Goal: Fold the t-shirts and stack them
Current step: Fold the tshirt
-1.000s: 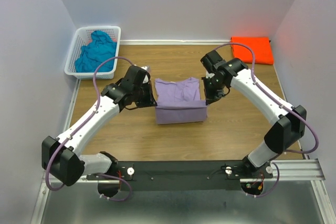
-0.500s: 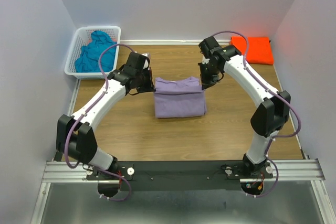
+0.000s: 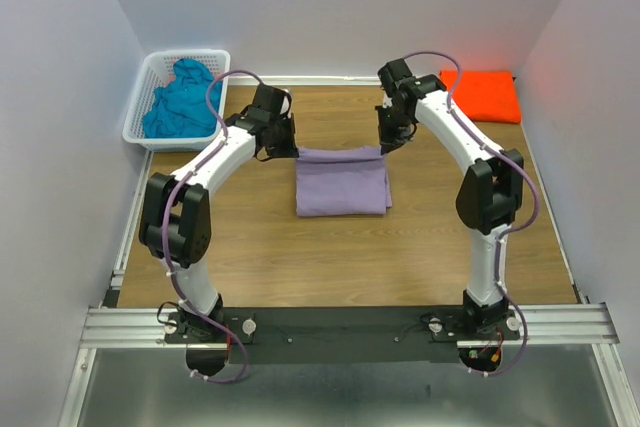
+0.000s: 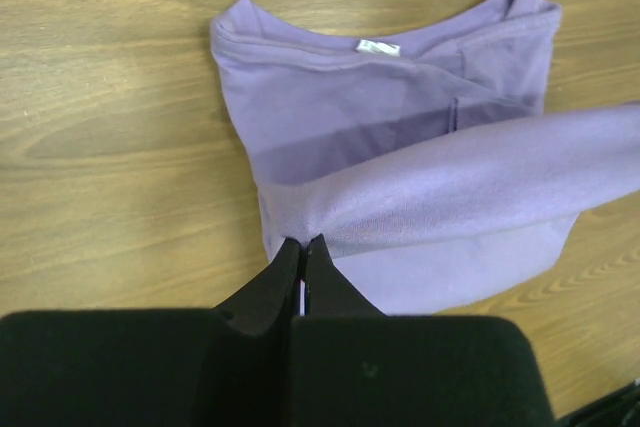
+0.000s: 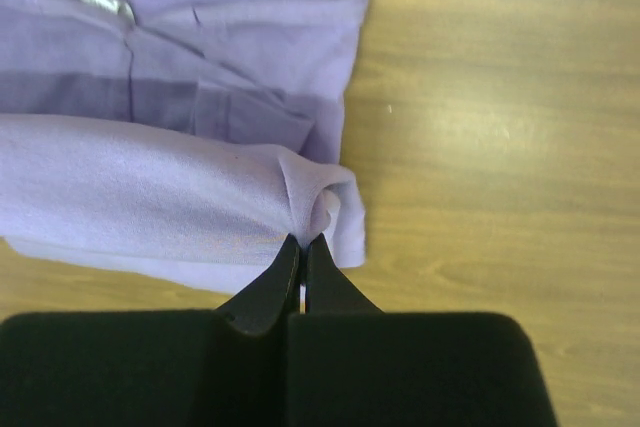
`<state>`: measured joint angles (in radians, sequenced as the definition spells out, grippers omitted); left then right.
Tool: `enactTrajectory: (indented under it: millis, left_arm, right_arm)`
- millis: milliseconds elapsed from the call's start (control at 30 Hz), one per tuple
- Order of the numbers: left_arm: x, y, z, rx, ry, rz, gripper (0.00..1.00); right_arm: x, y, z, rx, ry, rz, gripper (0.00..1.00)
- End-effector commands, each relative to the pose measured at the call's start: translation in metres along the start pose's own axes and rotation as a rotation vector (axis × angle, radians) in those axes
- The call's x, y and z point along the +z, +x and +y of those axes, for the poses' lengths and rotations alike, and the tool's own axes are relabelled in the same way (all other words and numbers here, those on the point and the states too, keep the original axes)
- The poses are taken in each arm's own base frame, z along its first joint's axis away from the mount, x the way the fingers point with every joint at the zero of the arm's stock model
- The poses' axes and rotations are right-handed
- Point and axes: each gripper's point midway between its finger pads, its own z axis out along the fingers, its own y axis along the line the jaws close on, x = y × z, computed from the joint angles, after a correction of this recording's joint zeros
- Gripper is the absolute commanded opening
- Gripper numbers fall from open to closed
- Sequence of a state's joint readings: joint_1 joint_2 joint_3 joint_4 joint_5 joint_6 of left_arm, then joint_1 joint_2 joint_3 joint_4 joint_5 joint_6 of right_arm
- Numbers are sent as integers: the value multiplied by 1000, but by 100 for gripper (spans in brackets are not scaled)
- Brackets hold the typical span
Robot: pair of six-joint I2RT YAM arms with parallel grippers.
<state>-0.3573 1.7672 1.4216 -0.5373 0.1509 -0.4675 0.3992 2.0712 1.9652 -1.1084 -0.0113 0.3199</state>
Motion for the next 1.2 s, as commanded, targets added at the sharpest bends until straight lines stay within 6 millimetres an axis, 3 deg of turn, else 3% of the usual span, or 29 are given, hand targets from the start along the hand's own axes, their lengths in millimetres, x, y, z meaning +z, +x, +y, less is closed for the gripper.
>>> enactTrajectory:
  millis: [0,267,333,433,467,533,567,600,667,733,767,800,833,900,1000,1133,1167]
  left_arm:
    - [12,-16,19,13,-44,-41,0]
    - [40,-22,29,25,-49,-60,0]
    - [43,-20,32,21,-56,-58,0]
    - [40,-26,31,23,-52,-93,18]
    - [33,-34,28,26,-44,-127,32]
    - [17,-46,28,28,-69,-190,49]
    - [18,-46,32,24,-84,-197,55]
    - [6,-50,32,26,-93,-228,61]
    - [-8,-58,33,31,-111,-287,65]
    - [-24,-57,31,53,-101,-318,66]
    - [-31,-55,26,63,-67,-336,66]
    - [-38,-62,21,75,-54,-369,65]
    - [-40,-55,8,107,29,-374,65]
    - [-33,-36,-3,132,106,-339,63]
    - [-20,-19,-22,167,216,-299,53]
    - [4,-17,-32,158,296,-284,48]
    - [19,-14,-30,152,297,-257,48]
  right_arm:
    - [15,-22,-7,-11,15,-33,0]
    - [54,-23,-7,10,8,-10,1]
    - [55,-27,-5,15,4,-30,7]
    - [44,-40,-8,15,19,-97,19]
    - [39,-45,-8,11,18,-119,23]
    - [23,-56,-6,0,9,-177,32]
    - [16,-60,-7,-3,9,-201,36]
    - [14,-63,-10,-3,11,-224,42]
    - [-9,-69,-10,1,-22,-287,47]
    - [-13,-68,-9,8,-90,-321,50]
    - [-31,-71,-4,10,-157,-356,50]
    - [-35,-70,0,8,-195,-370,50]
    - [-25,-63,3,-2,-239,-367,50]
    - [-32,-54,21,-24,-378,-355,50]
    - [-24,-38,47,-69,-559,-307,50]
    - [-3,-36,61,-97,-669,-290,50]
    - [3,-37,62,-93,-685,-282,50]
